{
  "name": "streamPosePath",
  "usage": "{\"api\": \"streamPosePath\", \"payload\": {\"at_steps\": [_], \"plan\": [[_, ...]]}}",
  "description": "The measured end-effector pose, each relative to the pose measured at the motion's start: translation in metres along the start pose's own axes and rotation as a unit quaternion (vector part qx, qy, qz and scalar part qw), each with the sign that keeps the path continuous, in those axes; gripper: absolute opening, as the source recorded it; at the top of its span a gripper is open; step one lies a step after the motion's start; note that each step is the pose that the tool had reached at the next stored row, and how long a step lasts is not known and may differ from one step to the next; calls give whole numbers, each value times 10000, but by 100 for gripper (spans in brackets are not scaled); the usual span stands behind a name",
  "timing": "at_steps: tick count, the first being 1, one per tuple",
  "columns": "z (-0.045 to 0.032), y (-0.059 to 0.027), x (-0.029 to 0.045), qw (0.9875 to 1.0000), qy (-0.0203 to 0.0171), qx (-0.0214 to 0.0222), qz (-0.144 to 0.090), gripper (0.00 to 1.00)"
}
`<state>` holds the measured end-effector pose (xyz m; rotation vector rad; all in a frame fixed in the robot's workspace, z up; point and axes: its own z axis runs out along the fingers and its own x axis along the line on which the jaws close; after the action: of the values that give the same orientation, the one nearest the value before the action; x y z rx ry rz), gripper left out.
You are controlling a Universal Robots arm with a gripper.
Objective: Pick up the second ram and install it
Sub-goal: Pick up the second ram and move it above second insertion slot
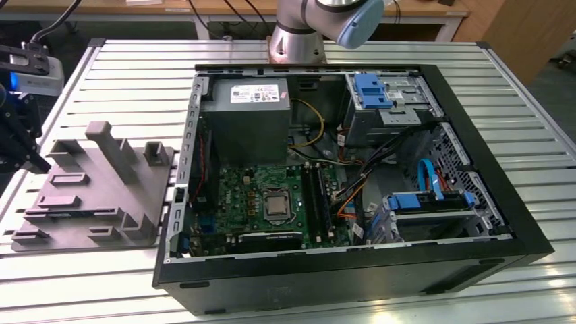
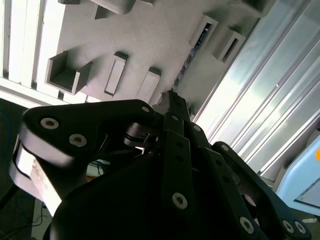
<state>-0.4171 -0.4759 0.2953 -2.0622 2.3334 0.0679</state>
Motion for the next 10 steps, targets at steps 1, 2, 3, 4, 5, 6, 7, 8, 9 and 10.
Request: {"api": "streamPosePath", "payload": {"at_steps": [1, 2, 3, 4, 5, 6, 7, 8, 9, 10], "plan": [[7, 0, 1, 10000, 1, -1, 0, 10], [16, 0, 1, 10000, 1, -2, 0, 10], [27, 0, 2, 10000, 1, -1, 0, 10], [34, 0, 5, 10000, 1, -2, 0, 10], [40, -1, 10, 10000, 2, -2, 0, 10], [46, -2, 16, 10000, 2, -2, 0, 10], [51, -2, 22, 10000, 2, -2, 0, 10], [57, -3, 29, 10000, 1, -1, 0, 10], [62, -4, 36, 10000, 2, -2, 0, 10], [69, -5, 43, 10000, 1, -2, 0, 10]]}}
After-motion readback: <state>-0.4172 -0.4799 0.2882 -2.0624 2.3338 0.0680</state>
